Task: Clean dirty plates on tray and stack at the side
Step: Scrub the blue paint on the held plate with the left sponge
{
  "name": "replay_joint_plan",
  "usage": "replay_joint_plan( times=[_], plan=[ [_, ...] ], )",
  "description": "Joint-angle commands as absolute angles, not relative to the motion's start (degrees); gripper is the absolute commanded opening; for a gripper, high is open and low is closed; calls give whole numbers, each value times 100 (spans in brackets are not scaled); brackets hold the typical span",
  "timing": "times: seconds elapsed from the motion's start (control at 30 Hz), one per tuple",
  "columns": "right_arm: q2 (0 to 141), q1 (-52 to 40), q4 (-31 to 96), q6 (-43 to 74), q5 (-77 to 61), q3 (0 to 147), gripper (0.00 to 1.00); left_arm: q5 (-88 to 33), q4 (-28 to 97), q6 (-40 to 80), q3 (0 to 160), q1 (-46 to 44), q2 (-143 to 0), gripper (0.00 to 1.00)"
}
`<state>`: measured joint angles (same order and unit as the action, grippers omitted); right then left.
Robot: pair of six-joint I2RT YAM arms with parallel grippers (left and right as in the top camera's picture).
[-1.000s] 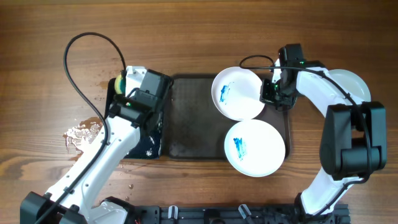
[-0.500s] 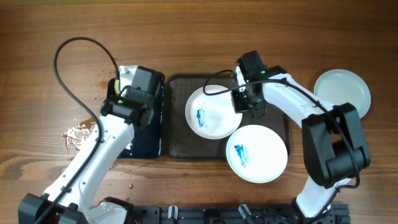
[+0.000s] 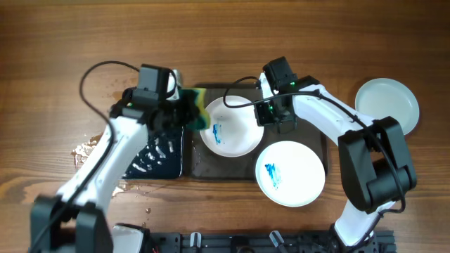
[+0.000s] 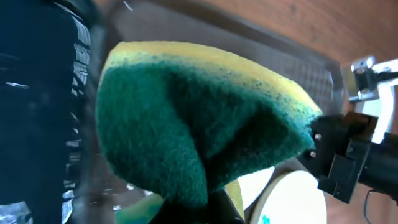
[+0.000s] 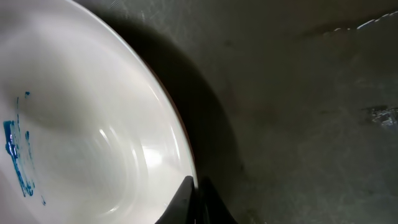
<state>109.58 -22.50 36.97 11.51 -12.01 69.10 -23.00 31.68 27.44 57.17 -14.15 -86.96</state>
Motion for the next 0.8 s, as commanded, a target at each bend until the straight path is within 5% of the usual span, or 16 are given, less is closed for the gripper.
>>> replay_joint_plan(
  times=[0.0,0.27,0.47,0.77],
  plan=[
    [10914,-2386,3664,1251,-1356,6917,4,-3050,2742,2947,5813,-1887,-9330,4],
    [10914,-2394,3767,1413,-1446,6917,4,-2580,2047,3120,5813,-2554,-10796,4],
    [10914,-2394,3946,1406,-1420,6917,4,281,3566,2904,5815,-2141,-10995,4],
    [10914,-2394,3966,1415,-1332,6917,4,1273,4462,2982,5815,-1914,-10995,4]
  ],
)
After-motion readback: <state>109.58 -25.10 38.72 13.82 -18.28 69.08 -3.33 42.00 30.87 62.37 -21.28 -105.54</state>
